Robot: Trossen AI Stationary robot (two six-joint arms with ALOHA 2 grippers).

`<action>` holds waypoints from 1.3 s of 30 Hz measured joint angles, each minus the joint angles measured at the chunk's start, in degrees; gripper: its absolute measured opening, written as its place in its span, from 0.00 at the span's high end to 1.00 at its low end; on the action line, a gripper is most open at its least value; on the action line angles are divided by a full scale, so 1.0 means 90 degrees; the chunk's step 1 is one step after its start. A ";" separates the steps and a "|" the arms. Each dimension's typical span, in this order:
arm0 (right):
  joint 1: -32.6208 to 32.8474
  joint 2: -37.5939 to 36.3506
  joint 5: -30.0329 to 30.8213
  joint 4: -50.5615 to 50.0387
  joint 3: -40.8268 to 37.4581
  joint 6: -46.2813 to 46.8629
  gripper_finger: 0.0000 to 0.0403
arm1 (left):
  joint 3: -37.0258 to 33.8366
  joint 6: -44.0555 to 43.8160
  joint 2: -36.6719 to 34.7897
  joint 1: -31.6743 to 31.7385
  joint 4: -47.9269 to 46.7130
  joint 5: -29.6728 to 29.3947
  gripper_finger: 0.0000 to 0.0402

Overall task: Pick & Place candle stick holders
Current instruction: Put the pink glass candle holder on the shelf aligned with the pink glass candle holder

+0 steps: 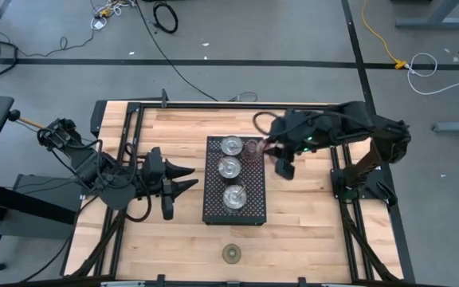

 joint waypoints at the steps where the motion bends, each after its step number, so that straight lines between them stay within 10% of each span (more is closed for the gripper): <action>1: -0.0005 -0.0068 0.0105 -0.0091 0.0000 0.0045 0.75 | 0.0000 0.0001 -0.0001 0.0000 -0.0003 0.0002 0.65; 11: -0.0005 -0.1805 0.0538 0.0437 -0.2158 0.0742 0.75 | -0.0002 0.0097 0.0000 0.0000 0.0009 0.0002 0.65; 22: -0.0009 -0.4085 -0.0028 0.4963 -0.6778 0.1333 0.75 | -0.0005 0.0096 0.0000 0.0002 0.0063 -0.0132 0.65; 39: 0.0044 -0.4091 0.0351 1.0376 -1.0014 0.0766 0.75 | -0.0005 0.0170 0.0000 0.0017 0.0366 -0.0188 0.65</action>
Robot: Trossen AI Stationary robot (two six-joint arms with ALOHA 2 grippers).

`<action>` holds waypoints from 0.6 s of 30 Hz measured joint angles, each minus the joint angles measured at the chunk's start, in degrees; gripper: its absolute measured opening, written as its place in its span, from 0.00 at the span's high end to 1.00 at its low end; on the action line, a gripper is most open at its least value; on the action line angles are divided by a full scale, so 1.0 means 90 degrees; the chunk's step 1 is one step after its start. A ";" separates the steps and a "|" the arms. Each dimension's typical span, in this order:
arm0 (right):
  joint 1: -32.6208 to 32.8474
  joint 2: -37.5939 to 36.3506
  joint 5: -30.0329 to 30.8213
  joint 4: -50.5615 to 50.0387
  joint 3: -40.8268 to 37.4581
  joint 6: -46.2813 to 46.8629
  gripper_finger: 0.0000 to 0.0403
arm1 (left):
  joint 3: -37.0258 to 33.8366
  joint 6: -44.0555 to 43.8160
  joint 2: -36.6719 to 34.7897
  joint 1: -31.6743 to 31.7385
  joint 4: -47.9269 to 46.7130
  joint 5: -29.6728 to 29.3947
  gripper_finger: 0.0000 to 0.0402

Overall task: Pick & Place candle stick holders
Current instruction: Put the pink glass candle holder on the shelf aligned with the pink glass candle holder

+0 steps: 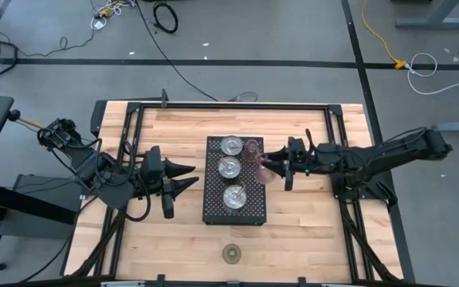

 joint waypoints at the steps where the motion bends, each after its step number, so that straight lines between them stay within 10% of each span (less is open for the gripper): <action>1: -0.0002 0.0018 0.0115 0.0152 -0.0110 -0.0024 0.75 | 0.0000 0.0000 0.0000 0.0000 0.0000 0.0000 0.65; 18: 0.0072 0.0933 0.0787 0.1579 -0.0608 -0.0140 0.75 | 0.0000 0.0105 0.0000 0.0000 0.0002 -0.0330 0.65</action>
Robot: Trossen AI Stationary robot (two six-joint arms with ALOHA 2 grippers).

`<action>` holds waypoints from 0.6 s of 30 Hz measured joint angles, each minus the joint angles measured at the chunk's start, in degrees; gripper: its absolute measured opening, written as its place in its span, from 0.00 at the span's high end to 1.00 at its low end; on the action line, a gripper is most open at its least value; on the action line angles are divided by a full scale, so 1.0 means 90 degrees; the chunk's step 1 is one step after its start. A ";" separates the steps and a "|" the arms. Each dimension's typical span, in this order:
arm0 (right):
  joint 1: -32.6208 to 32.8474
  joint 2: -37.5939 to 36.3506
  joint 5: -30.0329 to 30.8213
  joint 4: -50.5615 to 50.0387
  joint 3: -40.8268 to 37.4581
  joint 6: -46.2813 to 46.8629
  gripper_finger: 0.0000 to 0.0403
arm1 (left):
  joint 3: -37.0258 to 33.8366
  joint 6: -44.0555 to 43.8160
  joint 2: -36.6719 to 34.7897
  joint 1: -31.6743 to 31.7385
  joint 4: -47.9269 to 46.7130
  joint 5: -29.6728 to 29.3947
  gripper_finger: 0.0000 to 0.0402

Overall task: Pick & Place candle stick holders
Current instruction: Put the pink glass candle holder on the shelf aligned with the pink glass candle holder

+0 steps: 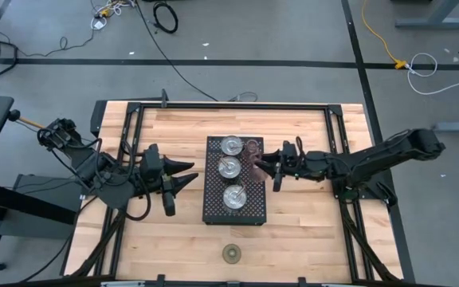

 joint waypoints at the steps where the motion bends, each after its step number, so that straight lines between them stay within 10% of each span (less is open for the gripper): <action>1: 0.0001 0.0100 0.0001 0.0075 -0.0002 -0.0012 0.75 | 0.0000 0.0027 0.0000 0.0000 0.0000 0.0000 0.65; 18: -0.0001 0.0678 0.0271 0.0349 0.0005 -0.0071 0.70 | 0.0000 0.0058 0.0002 0.0000 -0.0044 0.0022 0.65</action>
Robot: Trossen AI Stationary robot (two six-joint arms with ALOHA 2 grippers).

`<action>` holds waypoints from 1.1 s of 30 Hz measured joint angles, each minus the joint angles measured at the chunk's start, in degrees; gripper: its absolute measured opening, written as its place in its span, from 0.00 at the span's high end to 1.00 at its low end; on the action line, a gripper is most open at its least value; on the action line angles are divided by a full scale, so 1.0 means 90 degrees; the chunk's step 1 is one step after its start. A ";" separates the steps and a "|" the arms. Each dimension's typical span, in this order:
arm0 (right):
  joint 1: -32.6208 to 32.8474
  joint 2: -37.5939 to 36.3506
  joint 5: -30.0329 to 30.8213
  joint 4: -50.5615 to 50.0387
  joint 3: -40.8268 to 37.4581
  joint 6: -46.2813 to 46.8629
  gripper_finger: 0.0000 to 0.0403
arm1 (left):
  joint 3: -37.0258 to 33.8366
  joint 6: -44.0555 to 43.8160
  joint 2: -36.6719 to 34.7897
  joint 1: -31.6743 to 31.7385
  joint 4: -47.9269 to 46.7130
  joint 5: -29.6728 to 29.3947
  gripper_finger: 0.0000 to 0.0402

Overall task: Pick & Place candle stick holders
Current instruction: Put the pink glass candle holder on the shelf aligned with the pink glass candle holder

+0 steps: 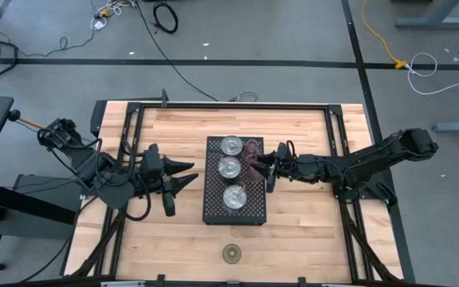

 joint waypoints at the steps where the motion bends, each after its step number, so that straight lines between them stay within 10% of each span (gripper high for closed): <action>1: -0.0001 -0.0001 -0.0057 0.0000 0.0000 0.0010 0.69 | 0.0000 0.0000 0.0000 0.0000 0.0000 0.0000 0.65; 33: -0.0002 0.0000 -0.0506 0.0134 0.0000 -0.0074 0.42 | 0.0000 0.0098 0.0000 0.0000 -0.0005 0.0000 0.65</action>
